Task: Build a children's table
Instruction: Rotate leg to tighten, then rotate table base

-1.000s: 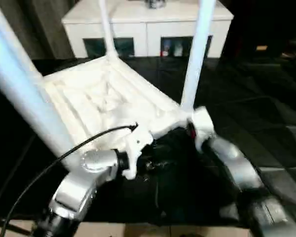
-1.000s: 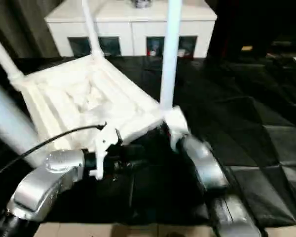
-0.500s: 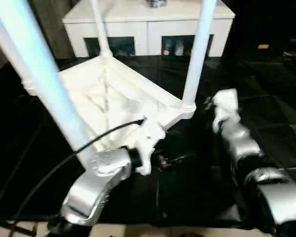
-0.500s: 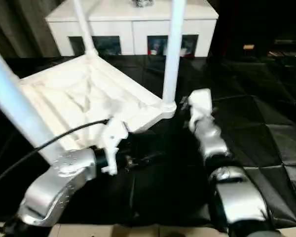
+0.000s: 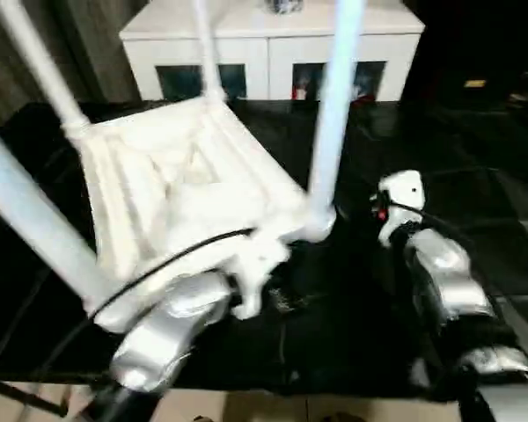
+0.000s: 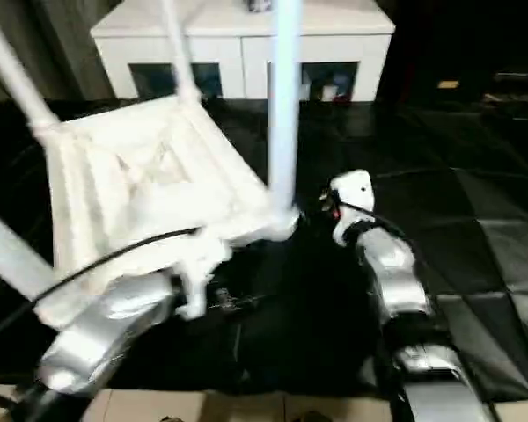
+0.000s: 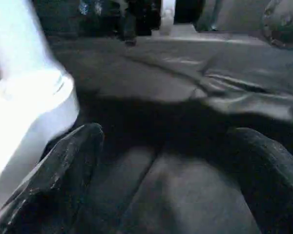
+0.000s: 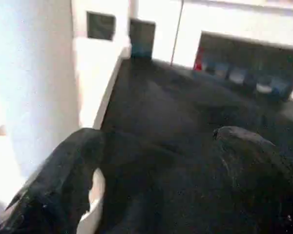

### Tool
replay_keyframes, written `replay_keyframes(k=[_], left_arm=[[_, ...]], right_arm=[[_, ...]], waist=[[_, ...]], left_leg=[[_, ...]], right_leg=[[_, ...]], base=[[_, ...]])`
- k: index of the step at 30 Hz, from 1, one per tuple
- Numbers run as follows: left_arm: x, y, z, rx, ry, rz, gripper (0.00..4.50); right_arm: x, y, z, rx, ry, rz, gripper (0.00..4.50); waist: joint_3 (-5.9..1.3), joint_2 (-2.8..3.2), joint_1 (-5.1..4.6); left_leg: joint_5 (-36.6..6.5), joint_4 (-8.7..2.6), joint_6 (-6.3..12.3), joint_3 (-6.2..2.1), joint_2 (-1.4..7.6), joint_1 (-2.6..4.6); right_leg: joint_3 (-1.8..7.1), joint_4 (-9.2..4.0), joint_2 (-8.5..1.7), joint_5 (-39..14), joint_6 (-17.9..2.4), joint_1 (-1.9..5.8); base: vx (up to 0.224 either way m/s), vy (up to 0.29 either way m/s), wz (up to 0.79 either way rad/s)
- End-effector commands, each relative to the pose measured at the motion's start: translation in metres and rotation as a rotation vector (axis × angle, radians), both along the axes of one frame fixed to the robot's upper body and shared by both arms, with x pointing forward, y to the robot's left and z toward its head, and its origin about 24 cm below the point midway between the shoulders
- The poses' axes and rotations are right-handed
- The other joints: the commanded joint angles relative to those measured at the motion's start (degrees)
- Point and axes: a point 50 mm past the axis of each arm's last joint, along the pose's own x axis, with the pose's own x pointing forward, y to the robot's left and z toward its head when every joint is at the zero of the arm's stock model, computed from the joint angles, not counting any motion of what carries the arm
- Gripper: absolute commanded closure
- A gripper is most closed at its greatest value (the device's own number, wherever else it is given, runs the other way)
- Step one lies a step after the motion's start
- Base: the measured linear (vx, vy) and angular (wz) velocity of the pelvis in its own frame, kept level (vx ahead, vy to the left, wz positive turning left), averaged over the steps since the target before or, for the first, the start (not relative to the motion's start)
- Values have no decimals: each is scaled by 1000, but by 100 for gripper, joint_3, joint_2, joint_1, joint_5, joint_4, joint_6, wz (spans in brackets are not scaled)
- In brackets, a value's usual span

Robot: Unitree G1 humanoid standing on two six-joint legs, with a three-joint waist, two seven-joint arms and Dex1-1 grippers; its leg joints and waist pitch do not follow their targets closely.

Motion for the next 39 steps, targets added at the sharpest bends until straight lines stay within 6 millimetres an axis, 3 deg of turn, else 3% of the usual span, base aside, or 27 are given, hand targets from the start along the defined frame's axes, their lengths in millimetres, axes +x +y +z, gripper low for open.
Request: replay_keyframes(k=[1,4,7,11,14,19,21,23,27,29,30,31,32,34,35,36,39], left_arm=[[4,2,-6,47,-3,9,4],[15,5,-13,132,11,49,4],[19,9,-12,148,1,63,4],[16,15,-7,111,-28,34,4],[8,22,-1,48,-27,13,4],[-4,35,4,44,-12,-5,4],[-9,40,6,40,17,-18,4],[-11,43,6,42,27,-20,4],[-19,53,9,42,55,31,4],[-25,54,9,38,78,47,4],[-27,54,9,38,86,53,4],[-28,55,9,38,92,58,4],[-30,56,8,44,96,69,4],[-31,57,8,47,98,81,4],[-32,61,7,61,97,106,4],[-32,63,6,65,94,114,4],[-32,67,6,66,84,149,4]], right_arm=[[-1,-4,7,-20,-21,-4,36],[-8,-14,9,-38,-24,-31,36],[-16,-22,10,-71,-7,-24,36],[-30,-34,8,-112,67,50,36],[-47,-39,4,-200,146,208,36],[-67,-28,7,-153,261,467,36],[-74,-15,8,-127,322,587,36],[-77,-9,6,-124,345,635,36],[-62,13,-5,-158,378,671,36],[-50,28,-15,-190,398,668,36],[-45,33,-19,-200,407,656,36],[-42,35,-21,-206,415,646,36],[-37,41,-23,-203,423,636,36],[-33,45,-25,-193,432,629,36],[-28,51,-27,-196,441,621,36],[-25,52,-28,-196,447,614,36],[-15,53,-31,-215,442,556,36]], waist=[[-342,-134,0],[-349,-127,-48],[-368,-144,-22],[-382,-145,-7],[-388,-151,9],[-364,-140,1],[-348,-163,6],[-323,-142,25],[-314,-152,-11],[-308,-166,-26],[-311,-187,-35],[-304,-167,-30],[-307,-173,-4],[-303,-168,23],[-307,-199,16],[-310,-184,20],[-302,-175,1]], left_leg=[[-1557,-479,297,-62,113,82],[-1540,-481,308,-81,95,33],[-1446,-461,358,-79,93,33],[-1244,-452,535,-90,113,5],[-1139,-437,669,-92,146,-5],[-1147,-443,836,-92,161,4],[-1254,-458,786,-91,173,17],[-1437,-486,660,-99,187,38],[-1607,-505,401,-109,167,20],[-1752,-503,279,-113,166,56],[-1739,-507,259,-116,167,43],[-1774,-510,214,-117,159,40],[-1771,-500,186,-101,162,86],[-1761,-508,178,-91,162,104],[-1689,-520,186,-102,159,55],[-1670,-520,183,-110,156,40],[-1756,-531,102,-114,156,51]], right_leg=[[101,-490,-67,-1840,-1043,305],[94,-505,-73,-1940,-949,328],[99,-511,-73,-1873,-951,327],[91,-474,-83,-1514,-1112,351],[98,-443,-105,-1270,-1241,365],[95,-427,-93,-1186,-1357,352],[100,-442,-93,-1377,-1336,347],[108,-467,-95,-1704,-1257,311],[98,-468,-100,-2011,-1184,289],[107,-494,-105,-2204,-1137,251],[106,-483,-109,-2174,-1162,256],[102,-482,-111,-2218,-1163,256],[119,-500,-93,-2156,-1136,228],[122,-488,-66,-1965,-1175,222],[119,-451,-74,-1829,-1205,262],[114,-434,-83,-1830,-1200,277],[116,-450,-91,-1916,-1184,261]], base=[[0,0,0],[0,0,0],[0,0,0],[0,0,0],[0,0,0],[0,0,0],[0,0,0],[0,0,0],[0,0,0],[0,0,0],[0,0,0],[0,0,0],[0,0,0],[0,0,0],[0,0,0],[0,0,0],[0,0,0]])
